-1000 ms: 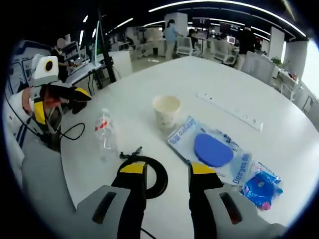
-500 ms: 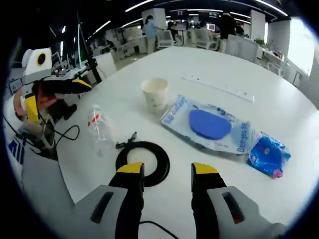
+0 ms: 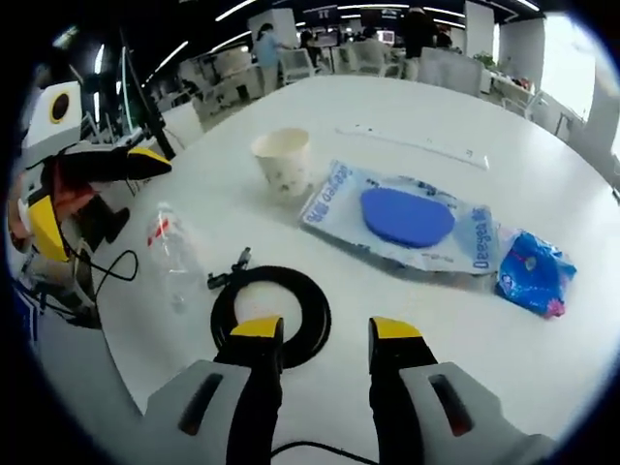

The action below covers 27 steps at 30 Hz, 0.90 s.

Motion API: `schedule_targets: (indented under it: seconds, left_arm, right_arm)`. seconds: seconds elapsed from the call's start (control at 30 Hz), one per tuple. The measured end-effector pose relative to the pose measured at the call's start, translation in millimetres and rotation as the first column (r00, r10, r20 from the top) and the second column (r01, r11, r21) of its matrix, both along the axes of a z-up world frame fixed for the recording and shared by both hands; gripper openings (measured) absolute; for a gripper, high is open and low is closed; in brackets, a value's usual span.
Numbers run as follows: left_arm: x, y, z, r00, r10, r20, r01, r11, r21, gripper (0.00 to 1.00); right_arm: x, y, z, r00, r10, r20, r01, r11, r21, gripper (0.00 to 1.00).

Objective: Arrange the tabletop items into an orderly group along one side of the table until the central work area is clear of visible clutter.

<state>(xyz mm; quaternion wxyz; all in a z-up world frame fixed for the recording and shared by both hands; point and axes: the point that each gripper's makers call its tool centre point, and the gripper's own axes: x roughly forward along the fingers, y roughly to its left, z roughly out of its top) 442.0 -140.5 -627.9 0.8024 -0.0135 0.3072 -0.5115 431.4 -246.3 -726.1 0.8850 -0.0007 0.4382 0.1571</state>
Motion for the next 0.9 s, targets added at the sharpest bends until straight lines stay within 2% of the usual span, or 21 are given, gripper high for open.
schedule_targets:
  seconds: [0.27,0.57,0.83,0.9]
  left_arm:
    - [3.6,-9,-11.2,1.000,-0.025,-0.003,0.025,0.999,0.027,0.76]
    - [5.4,-9,-21.3,0.999,-0.028,-0.018,0.029,0.998,0.049,0.76]
    - [7.6,-10,-30.7,0.999,-0.030,-0.018,0.032,0.996,0.084,0.75]
    - [7.1,-13,-32.2,0.999,-0.036,-0.018,0.037,0.995,0.089,0.75]
  right_arm:
    - [3,6,-17.2,0.999,-0.006,-0.041,0.005,1.000,-0.016,0.30]
    - [5,16,-31.4,0.998,0.003,-0.069,-0.006,0.999,-0.041,0.25]
    - [7,18,-41.2,0.996,0.006,-0.090,-0.014,0.996,-0.086,0.21]
    - [7,16,-41.5,0.996,0.017,-0.083,-0.027,0.992,-0.119,0.19]
